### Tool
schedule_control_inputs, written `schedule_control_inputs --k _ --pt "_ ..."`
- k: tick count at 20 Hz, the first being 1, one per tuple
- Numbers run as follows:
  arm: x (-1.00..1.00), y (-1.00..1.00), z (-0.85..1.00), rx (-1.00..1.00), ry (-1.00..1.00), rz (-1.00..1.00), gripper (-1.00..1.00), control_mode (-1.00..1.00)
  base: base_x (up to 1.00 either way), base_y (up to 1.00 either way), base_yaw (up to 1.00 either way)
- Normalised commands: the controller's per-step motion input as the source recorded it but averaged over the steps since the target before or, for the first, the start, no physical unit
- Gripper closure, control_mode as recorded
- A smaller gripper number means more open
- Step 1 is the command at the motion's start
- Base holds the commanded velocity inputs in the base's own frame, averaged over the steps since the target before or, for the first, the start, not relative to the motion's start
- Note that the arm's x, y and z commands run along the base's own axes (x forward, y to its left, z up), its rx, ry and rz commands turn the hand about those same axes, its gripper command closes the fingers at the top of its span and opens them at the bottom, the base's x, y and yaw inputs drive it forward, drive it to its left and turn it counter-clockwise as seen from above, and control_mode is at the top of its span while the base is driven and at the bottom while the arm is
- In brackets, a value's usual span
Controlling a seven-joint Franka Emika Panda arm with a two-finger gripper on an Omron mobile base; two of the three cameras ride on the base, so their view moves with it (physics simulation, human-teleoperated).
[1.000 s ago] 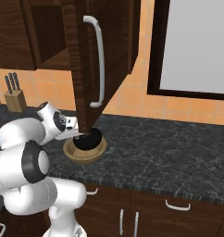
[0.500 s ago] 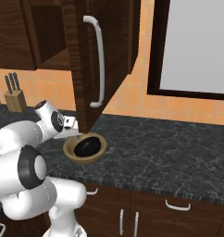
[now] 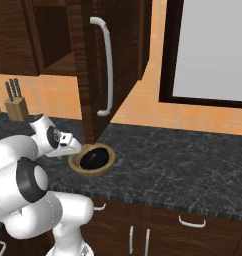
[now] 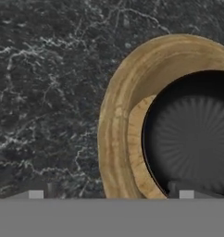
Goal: Pick up the bowls on the counter and stack them on top of one another in the open cabinet. Place the smaller bowl on top of the larger bowl.
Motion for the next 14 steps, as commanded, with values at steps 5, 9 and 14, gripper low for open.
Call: schedule_control_inputs --k 5,9,14 --pt "0.00 -0.05 -0.37 -0.05 0.00 0.00 -1.00 -1.00 0.00 0.00 0.00" --pt "0.00 -0.29 -0.18 -0.01 -0.02 0.00 1.00 -1.00 0.00 0.00 0.00" --pt "0.00 -0.06 0.00 0.00 -0.01 -0.01 1.00 -1.00 0.00 0.00 0.00"
